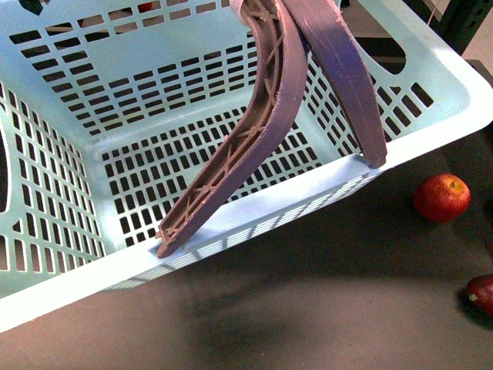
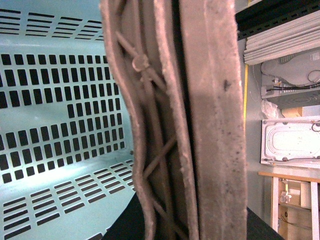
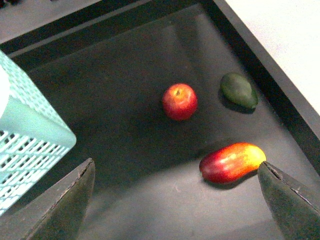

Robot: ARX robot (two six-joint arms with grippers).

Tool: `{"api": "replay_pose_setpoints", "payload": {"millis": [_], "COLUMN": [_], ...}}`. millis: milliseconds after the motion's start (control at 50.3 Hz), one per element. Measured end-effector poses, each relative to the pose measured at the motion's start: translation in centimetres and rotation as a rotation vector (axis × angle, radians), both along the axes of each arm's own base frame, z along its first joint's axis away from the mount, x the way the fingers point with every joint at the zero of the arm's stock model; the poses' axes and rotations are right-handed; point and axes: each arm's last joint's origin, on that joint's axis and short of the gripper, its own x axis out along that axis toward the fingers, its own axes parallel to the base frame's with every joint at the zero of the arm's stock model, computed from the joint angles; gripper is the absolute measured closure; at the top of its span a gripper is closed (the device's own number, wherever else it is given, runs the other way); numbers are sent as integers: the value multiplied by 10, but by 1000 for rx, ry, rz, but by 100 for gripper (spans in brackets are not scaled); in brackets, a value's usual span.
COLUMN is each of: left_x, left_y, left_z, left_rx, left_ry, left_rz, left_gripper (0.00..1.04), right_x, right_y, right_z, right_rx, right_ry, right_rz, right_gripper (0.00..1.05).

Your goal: Pick apple with right arm and hold basket with left

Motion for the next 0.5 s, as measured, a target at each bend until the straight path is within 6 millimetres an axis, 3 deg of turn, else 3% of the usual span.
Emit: {"api": "replay_pose_setpoints", "payload": {"millis": [79, 278, 358, 497], "left_x": [0, 0, 0, 0], "left_y": [0, 0, 0, 0], "left_z": [0, 0, 0, 0], "left_rx": [1, 2, 1, 1], "left_ry": [-1, -2, -1, -1], "left_rz": [0, 1, 0, 0], "left_gripper": [89, 89, 89, 89], "right_x": [16, 100, 138, 182], "right_y": [-9, -39, -49, -55], "right_z": [-2, -31, -59, -119], "right_rx": [-38, -220, -242, -262], "right_ry": [2, 61, 142, 344], "right_rz": [22, 139, 178, 251], "right_gripper": [9, 9, 9, 9]}}
